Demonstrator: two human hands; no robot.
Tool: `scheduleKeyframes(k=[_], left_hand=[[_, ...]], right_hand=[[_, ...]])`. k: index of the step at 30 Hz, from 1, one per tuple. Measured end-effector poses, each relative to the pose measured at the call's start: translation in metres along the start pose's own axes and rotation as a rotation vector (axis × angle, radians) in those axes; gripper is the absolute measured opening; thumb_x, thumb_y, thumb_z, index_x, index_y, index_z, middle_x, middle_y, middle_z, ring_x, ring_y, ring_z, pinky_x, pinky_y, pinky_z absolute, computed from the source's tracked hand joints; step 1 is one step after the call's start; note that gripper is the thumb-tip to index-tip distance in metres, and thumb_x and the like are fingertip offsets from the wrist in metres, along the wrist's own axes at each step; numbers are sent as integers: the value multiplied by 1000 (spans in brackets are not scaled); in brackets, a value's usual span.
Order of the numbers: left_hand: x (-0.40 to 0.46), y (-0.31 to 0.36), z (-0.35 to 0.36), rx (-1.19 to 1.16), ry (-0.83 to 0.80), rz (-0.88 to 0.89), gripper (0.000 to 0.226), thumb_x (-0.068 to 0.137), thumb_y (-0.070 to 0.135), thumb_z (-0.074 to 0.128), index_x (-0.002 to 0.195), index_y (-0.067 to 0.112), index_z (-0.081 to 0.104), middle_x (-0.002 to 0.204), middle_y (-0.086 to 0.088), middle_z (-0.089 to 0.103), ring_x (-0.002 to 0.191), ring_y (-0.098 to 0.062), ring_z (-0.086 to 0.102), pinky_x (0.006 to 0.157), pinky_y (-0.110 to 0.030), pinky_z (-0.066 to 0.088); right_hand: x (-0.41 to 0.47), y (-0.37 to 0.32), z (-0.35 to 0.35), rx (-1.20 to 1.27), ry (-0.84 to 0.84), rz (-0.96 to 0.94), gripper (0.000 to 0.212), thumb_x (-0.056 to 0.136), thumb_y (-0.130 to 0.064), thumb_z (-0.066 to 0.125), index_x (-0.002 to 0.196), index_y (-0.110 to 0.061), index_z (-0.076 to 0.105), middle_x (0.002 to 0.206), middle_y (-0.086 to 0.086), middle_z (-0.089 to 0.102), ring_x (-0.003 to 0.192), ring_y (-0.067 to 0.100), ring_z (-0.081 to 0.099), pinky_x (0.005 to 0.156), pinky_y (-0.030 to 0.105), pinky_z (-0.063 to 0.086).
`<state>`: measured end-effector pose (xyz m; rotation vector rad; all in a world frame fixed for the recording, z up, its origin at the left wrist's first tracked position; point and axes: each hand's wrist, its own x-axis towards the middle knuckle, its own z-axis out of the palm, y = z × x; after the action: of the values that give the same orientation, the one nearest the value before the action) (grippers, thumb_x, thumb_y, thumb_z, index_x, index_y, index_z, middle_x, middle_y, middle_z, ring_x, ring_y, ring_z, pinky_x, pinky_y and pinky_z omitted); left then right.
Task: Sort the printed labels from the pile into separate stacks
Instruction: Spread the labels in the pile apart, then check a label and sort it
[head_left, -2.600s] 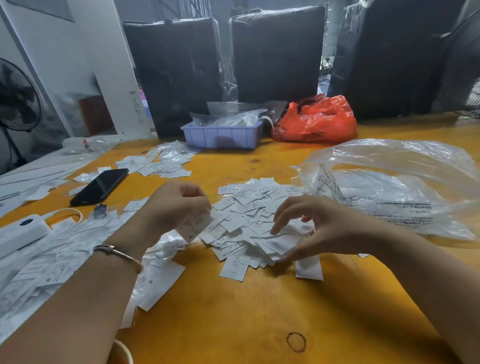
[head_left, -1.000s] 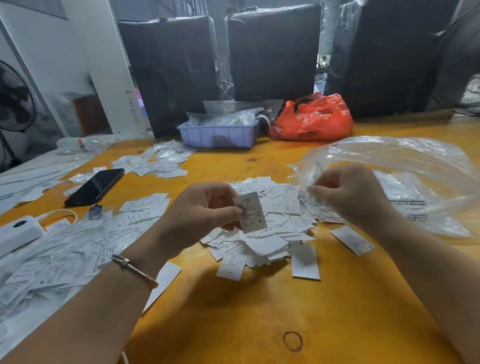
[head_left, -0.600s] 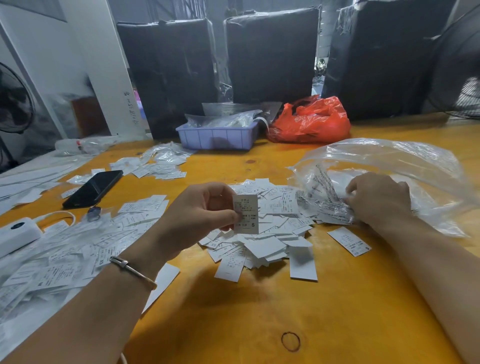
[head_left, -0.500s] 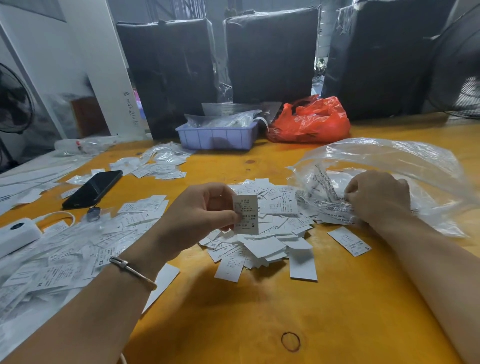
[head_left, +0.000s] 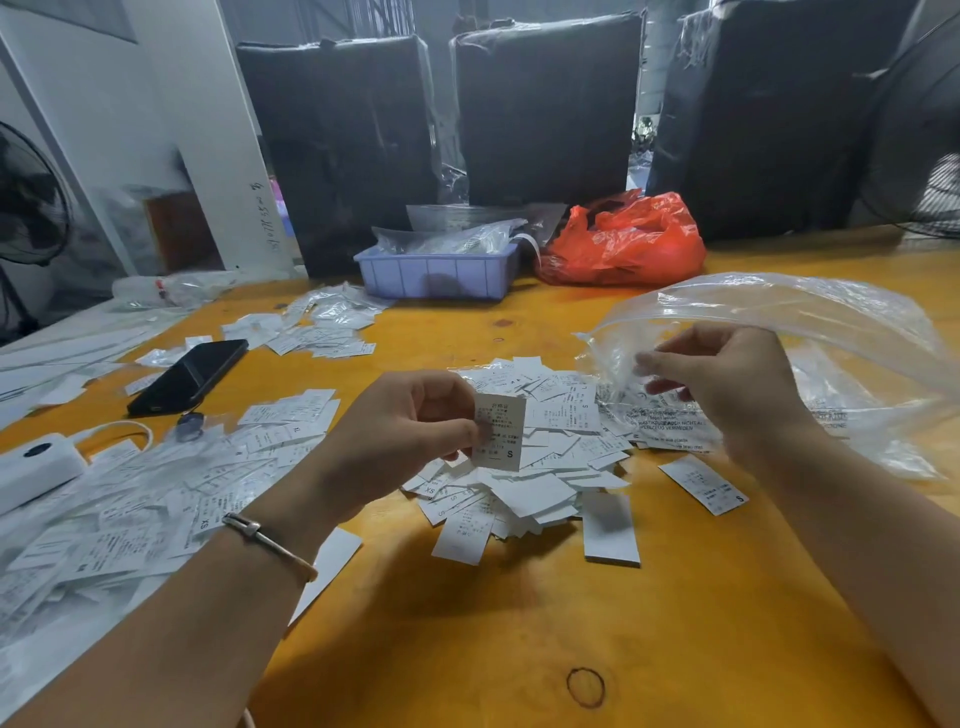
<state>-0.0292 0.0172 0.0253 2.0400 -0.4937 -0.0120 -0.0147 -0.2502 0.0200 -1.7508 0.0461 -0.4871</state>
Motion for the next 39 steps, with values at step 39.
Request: scheduleKeyframes(k=[39], left_hand=[[-8,17,5,-194,41,203,60,67,15,81,120,14,54,87,-9,77,86,-24,74,82,-29,58]], right_hand=[[-44,-19,38,-48,-582,-118,25,85,-33,64,86,-12,77,81,7,72,63,-1,56,53,11,41]])
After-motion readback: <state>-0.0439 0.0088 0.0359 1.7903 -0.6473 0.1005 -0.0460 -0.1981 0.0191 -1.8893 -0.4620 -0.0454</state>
